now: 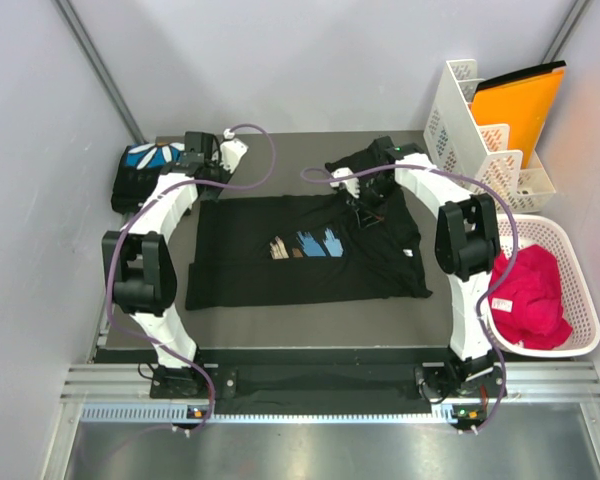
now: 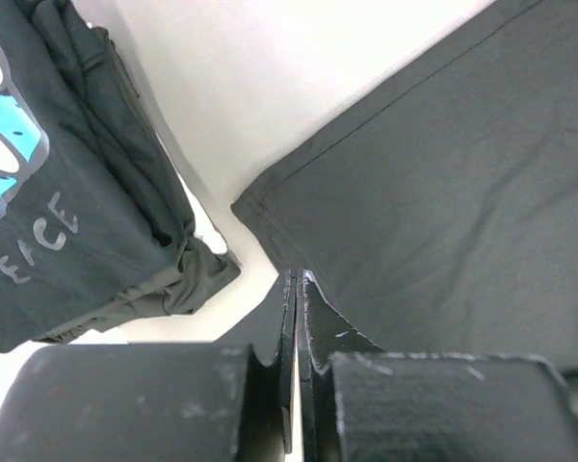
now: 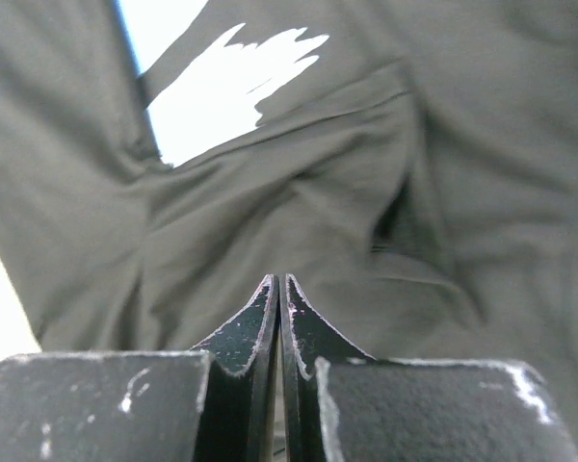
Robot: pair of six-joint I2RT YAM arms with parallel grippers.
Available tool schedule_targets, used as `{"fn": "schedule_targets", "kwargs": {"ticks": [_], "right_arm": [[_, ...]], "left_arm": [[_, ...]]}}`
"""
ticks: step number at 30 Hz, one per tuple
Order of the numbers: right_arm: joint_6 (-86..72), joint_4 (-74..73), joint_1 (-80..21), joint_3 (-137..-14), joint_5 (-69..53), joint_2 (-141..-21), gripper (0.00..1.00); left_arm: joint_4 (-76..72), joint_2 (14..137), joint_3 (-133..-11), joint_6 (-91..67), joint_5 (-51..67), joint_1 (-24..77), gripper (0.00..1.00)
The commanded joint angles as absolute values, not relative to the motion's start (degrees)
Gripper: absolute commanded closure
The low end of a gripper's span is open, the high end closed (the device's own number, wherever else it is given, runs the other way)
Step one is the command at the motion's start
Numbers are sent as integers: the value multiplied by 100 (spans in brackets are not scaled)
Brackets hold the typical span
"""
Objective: Fold and stack the t-shirts
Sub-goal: Fold the tshirt
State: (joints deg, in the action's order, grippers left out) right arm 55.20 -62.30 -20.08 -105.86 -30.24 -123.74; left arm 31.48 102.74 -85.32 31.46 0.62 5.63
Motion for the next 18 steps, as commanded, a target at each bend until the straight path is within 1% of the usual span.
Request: {"fn": "schedule_targets", "kwargs": {"ticks": [1,7,10,14,18], "right_arm": [[5898,-6663,-2066,-10750,-3288,-12445,100],[5415,-5618,-2136,-10345,-2927,-12454,100],[5257,-5274,-2171,-10397,-2848,-12550,100],[5002,-4495,-2206,-10345,-2410,-12621,100],[4668,-3754,-2215,-10178,-2093,-12411,100]], "left_arm": [[3112,10353,-8763,3182,105,615,100],[3111,10371,-8763,3190,62,659,100],[3111,10397,-8771,3208,62,668,100],[3120,10432,-8789,3234,53,686,100],[3103,10441,-8789,3226,53,694,100]]}}
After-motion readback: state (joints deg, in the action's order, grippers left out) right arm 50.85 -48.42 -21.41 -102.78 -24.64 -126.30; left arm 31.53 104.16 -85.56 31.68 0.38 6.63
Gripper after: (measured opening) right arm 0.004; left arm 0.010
